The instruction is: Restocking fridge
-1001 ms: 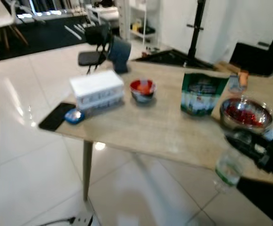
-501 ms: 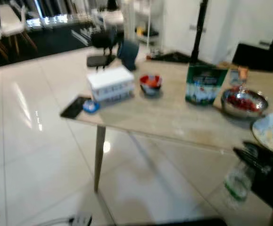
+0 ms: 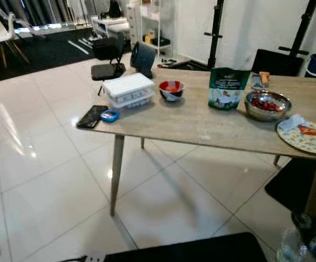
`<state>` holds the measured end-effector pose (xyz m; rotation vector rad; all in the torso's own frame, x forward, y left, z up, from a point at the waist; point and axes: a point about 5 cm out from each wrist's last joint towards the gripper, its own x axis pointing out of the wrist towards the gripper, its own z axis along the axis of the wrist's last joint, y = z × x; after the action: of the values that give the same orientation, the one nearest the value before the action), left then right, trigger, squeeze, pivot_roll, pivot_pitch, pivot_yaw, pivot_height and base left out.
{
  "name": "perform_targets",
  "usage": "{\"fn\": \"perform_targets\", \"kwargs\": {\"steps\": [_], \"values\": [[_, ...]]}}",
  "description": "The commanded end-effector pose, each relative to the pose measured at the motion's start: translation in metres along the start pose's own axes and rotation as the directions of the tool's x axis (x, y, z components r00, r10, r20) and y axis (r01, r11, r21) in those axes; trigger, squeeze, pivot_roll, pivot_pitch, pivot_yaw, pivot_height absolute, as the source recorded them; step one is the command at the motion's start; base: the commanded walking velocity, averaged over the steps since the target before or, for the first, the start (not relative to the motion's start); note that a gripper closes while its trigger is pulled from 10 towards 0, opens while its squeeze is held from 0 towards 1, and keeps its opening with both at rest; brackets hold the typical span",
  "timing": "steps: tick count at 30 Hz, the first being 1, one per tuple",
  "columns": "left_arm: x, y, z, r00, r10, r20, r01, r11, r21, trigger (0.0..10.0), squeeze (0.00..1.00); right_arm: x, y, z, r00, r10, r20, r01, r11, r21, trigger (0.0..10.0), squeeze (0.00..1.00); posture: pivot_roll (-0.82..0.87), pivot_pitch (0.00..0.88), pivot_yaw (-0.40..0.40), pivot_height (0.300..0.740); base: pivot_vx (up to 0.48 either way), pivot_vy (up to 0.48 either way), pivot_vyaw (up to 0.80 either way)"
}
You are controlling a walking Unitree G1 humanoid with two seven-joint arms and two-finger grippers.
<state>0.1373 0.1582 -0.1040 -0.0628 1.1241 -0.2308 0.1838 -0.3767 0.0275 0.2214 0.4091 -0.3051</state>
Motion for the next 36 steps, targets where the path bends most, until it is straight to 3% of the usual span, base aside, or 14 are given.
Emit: {"fn": "perform_targets", "kwargs": {"steps": [1, 4, 8, 10, 17, 28, 36], "values": [[0.0, -0.004, -0.009, 0.999, -0.01, -0.038, 0.01, 1.0, -0.015, 10.0, 0.0, -0.007, -0.009, -0.027, 0.99, -0.121, -0.069, 0.124, 0.991, 0.048, 10.0, 0.0, -0.15, 0.0, 0.018, 0.74, 0.0, 0.0, -0.77], [0.001, -0.005, -0.008, 0.999, -0.012, -0.035, 0.012, 1.0, -0.016, 10.0, 0.0, -0.012, -0.008, -0.053, 0.969, -0.201, -0.147, 0.217, 0.97, 0.105, 10.0, 0.0, -0.15, 0.0, 0.017, 0.74, 0.0, 0.0, -0.78], [0.001, -0.005, -0.008, 0.999, -0.013, -0.035, 0.013, 1.0, -0.015, 10.0, 0.0, -0.016, -0.004, -0.07, 0.952, -0.233, -0.2, 0.261, 0.957, 0.127, 10.0, 0.0, -0.15, 0.0, 0.016, 0.74, 0.0, 0.0, -0.78], [0.001, -0.006, -0.008, 0.999, -0.012, -0.033, 0.011, 1.0, -0.013, 10.0, 0.0, -0.023, 0.005, -0.096, 0.927, -0.252, -0.278, 0.303, 0.94, 0.156, 10.0, 0.0, -0.15, 0.0, 0.012, 0.74, 0.0, 0.0, -0.78], [0.001, -0.007, -0.008, 0.999, -0.008, -0.034, 0.008, 1.0, -0.008, 10.0, 0.0, -0.042, 0.018, -0.137, 0.866, -0.271, -0.42, 0.342, 0.934, 0.102, 10.0, 0.0, -0.14, 0.0, 0.011, 0.74, 0.0, 0.0, -0.78], [0.001, -0.004, -0.006, 0.999, 0.02, -0.033, -0.019, 0.999, 0.039, 10.0, 0.0, -0.056, 0.022, -0.157, 0.823, -0.281, -0.493, 0.361, 0.93, 0.073, 10.0, 0.0, -0.14, 0.0, 0.005, 0.74, 0.0, 0.0, -0.78], [0.0, 0.0, -0.008, 0.998, 0.05, -0.038, -0.047, 0.996, 0.076, 10.0, 0.0, -0.058, 0.024, -0.16, 0.811, -0.278, -0.514, 0.348, 0.936, 0.044, 10.0, 0.0, -0.13, 0.0, 0.001, 0.74, 0.0, 0.0, -0.78]]}}
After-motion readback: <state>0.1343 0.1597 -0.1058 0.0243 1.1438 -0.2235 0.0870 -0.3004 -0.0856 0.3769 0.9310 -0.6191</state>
